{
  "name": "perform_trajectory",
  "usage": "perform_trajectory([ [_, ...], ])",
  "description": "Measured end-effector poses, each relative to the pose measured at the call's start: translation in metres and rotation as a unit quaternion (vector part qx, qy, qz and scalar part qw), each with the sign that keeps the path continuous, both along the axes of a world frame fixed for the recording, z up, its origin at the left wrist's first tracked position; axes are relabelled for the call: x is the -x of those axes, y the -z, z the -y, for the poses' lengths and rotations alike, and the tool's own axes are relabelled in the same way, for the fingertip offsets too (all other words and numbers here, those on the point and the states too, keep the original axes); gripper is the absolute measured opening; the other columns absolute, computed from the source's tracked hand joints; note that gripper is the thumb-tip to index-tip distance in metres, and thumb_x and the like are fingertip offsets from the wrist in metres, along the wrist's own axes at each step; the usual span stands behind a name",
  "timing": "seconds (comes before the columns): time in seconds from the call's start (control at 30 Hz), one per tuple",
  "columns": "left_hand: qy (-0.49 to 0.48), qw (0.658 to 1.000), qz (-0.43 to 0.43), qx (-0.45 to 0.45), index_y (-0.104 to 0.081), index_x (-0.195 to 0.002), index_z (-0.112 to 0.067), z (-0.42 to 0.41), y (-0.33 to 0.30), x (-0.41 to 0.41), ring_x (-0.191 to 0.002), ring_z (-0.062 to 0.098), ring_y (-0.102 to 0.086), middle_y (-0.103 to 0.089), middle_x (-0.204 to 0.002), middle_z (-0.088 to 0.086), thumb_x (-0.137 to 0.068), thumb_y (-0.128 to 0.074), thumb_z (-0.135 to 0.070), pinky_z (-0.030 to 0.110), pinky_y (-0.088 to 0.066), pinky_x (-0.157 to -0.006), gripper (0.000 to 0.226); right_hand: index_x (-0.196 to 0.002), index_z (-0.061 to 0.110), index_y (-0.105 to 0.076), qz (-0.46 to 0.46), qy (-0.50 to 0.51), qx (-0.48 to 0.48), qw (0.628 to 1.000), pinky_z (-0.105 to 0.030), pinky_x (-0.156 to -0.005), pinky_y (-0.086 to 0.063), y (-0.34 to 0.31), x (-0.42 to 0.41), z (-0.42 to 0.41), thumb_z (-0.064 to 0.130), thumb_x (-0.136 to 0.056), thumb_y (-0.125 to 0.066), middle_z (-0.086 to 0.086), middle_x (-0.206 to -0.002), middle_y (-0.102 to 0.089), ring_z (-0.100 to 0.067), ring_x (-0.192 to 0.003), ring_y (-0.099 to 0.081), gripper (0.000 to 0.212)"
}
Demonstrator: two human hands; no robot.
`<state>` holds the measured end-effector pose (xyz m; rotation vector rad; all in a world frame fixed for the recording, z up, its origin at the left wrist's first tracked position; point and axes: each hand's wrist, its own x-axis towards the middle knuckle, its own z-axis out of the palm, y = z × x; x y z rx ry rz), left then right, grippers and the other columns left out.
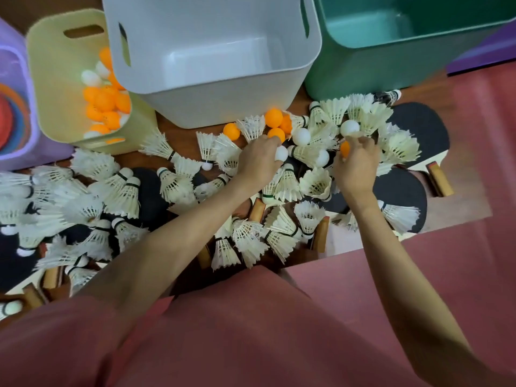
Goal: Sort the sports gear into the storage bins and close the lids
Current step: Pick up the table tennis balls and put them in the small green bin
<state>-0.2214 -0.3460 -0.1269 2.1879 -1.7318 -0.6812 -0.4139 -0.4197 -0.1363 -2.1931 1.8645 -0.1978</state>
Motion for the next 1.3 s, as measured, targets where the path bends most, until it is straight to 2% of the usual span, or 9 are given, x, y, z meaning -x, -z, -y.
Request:
perform_trajectory([
  [0.2,-0.028,1.000,0.008,-0.012,-0.060,-0.111,-0.007,0.008,0.004,0.007,-0.096,0.031,-0.057,-0.060,-0.106,0.014,-0.082,-0.074,-0.024,0.041,-0.049,-0.073,0.036,-0.105,-0.001,-0.059,-0.092,-0.002,0.011,0.996,-0.039,-0.082,-0.035,-0.003,-0.005,0.009,0.002,-0.076,-0.049,-0.022,-0.101,-0.059,-0.037,-0.097,-0.048,0.031],
  [0.37,-0.052,0.998,-0.024,-0.004,-0.063,-0.108,-0.009,0.008,0.008,0.005,-0.095,0.029,-0.057,-0.060,-0.106,0.013,-0.079,-0.077,-0.021,0.036,-0.046,-0.072,0.035,-0.106,0.001,-0.060,-0.100,0.011,0.015,0.995,-0.037,-0.082,-0.035,-0.009,-0.003,0.013,-0.001,-0.077,-0.053,-0.020,-0.104,-0.059,-0.036,-0.098,-0.048,0.030],
  [0.43,-0.062,0.996,-0.063,0.029,-0.065,-0.108,-0.010,0.001,0.004,0.000,-0.093,0.027,-0.059,-0.061,-0.106,0.011,-0.077,-0.078,-0.020,0.037,-0.049,-0.074,0.034,-0.114,0.004,-0.060,-0.064,0.012,0.034,0.997,-0.037,-0.086,-0.036,-0.018,-0.006,0.010,0.007,-0.083,-0.055,-0.019,-0.110,-0.059,-0.036,-0.101,-0.048,0.032],
  [0.53,-0.079,0.981,-0.130,0.121,-0.066,-0.110,-0.011,-0.022,-0.010,-0.009,-0.091,0.019,-0.060,-0.062,-0.108,0.006,-0.076,-0.078,-0.019,0.030,-0.050,-0.077,0.037,-0.117,0.008,-0.059,0.062,-0.033,0.074,0.995,-0.037,-0.088,-0.038,-0.034,-0.020,-0.007,0.023,-0.087,-0.056,-0.015,-0.112,-0.057,-0.033,-0.103,-0.048,0.034],
  [0.73,-0.171,0.958,-0.134,0.185,-0.066,-0.113,-0.014,-0.087,-0.032,-0.054,-0.089,0.017,-0.064,-0.059,-0.115,-0.003,-0.078,-0.077,-0.025,0.024,-0.050,-0.077,0.038,-0.114,0.008,-0.061,0.214,-0.187,0.095,0.954,-0.033,-0.083,-0.038,-0.053,-0.084,-0.055,0.027,-0.089,-0.063,-0.012,-0.106,-0.056,-0.025,-0.097,-0.047,0.032],
  [0.93,-0.289,0.915,-0.078,0.271,-0.067,-0.112,-0.014,-0.137,-0.056,-0.135,-0.087,0.019,-0.065,-0.059,-0.109,-0.005,-0.080,-0.075,-0.026,0.031,-0.054,-0.076,0.036,-0.117,0.004,-0.061,0.270,-0.337,0.053,0.900,-0.038,-0.086,-0.042,-0.057,-0.168,-0.089,0.023,-0.092,-0.059,-0.014,-0.111,-0.058,-0.029,-0.100,-0.053,0.032],
  [1.1,-0.348,0.887,-0.043,0.299,-0.066,-0.114,-0.009,-0.157,-0.062,-0.208,-0.097,0.019,-0.062,-0.063,-0.110,0.008,-0.081,-0.072,-0.021,0.033,-0.055,-0.080,0.035,-0.116,0.002,-0.061,0.289,-0.401,0.076,0.866,-0.037,-0.085,-0.044,-0.079,-0.257,-0.099,0.018,-0.090,-0.060,-0.014,-0.113,-0.059,-0.031,-0.100,-0.055,0.030],
  [1.2,-0.382,0.881,-0.033,0.277,-0.063,-0.119,-0.008,-0.155,-0.060,-0.241,-0.100,0.017,-0.061,-0.063,-0.114,0.010,-0.080,-0.072,-0.023,0.026,-0.052,-0.079,0.042,-0.117,0.002,-0.060,0.283,-0.416,0.087,0.860,-0.037,-0.086,-0.045,-0.090,-0.301,-0.098,0.015,-0.087,-0.060,-0.015,-0.115,-0.059,-0.032,-0.102,-0.055,0.033],
  [1.3,-0.387,0.892,-0.032,0.231,-0.058,-0.127,-0.006,-0.150,-0.057,-0.262,-0.103,0.015,-0.061,-0.062,-0.119,0.012,-0.083,-0.071,-0.022,0.029,-0.053,-0.083,0.049,-0.120,0.004,-0.059,0.263,-0.419,0.089,0.864,-0.039,-0.087,-0.046,-0.095,-0.327,-0.096,0.018,-0.087,-0.058,-0.015,-0.116,-0.058,-0.032,-0.105,-0.054,0.036],
])
